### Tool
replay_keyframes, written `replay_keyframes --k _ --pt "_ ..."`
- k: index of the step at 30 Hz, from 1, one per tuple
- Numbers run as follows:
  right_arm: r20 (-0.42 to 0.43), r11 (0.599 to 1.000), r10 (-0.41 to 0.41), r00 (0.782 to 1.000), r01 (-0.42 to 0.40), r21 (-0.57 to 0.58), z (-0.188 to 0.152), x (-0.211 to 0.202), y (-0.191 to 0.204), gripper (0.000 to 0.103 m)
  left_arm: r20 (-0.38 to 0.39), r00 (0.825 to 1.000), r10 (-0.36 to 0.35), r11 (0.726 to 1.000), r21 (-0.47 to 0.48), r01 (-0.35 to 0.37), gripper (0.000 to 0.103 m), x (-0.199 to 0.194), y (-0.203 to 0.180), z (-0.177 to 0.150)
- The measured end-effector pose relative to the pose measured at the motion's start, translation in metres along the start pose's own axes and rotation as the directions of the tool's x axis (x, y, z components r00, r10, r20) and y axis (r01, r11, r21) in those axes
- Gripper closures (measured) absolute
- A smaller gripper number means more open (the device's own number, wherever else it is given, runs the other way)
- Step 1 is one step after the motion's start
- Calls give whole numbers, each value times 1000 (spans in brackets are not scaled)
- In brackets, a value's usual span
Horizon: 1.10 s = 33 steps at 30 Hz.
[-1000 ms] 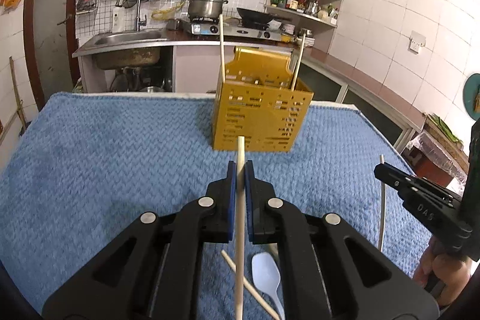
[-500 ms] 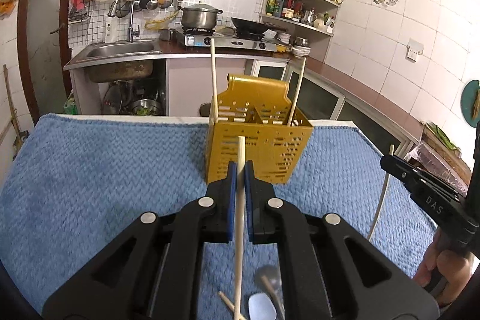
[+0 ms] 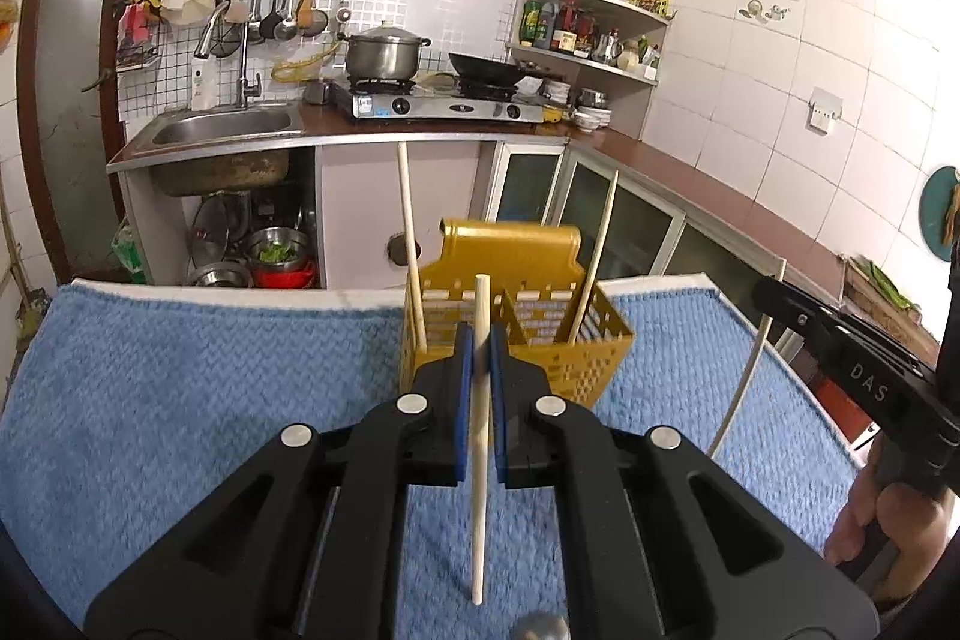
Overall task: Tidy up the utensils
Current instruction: 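Lower both held chopsticks into the yellow holder with both grippers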
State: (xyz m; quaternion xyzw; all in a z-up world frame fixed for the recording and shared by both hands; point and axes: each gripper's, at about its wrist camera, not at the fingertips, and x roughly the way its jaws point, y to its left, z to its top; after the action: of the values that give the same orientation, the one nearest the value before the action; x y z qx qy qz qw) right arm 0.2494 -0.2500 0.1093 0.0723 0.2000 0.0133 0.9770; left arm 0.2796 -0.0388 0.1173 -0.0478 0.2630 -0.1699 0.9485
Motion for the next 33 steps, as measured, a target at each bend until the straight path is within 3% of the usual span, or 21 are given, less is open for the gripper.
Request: replay_keyframes --k 10,18,24,33 --pt "105 999 -3 994 7 -35 79 8 19 98 91 996 -20 1000 7 19 99 -7 -2 81" --pt "192 1000 16 981 -17 3 134 25 27 98 164 986 30 999 16 -33 99 2 -3 144" --pt "218 1000 19 976 -20 2 125 51 31 98 190 981 46 998 23 -51 99 33 0 135" --pt "134 999 30 990 -27 -27 61 101 25 97 89 995 50 999 16 -52 99 86 15 73"
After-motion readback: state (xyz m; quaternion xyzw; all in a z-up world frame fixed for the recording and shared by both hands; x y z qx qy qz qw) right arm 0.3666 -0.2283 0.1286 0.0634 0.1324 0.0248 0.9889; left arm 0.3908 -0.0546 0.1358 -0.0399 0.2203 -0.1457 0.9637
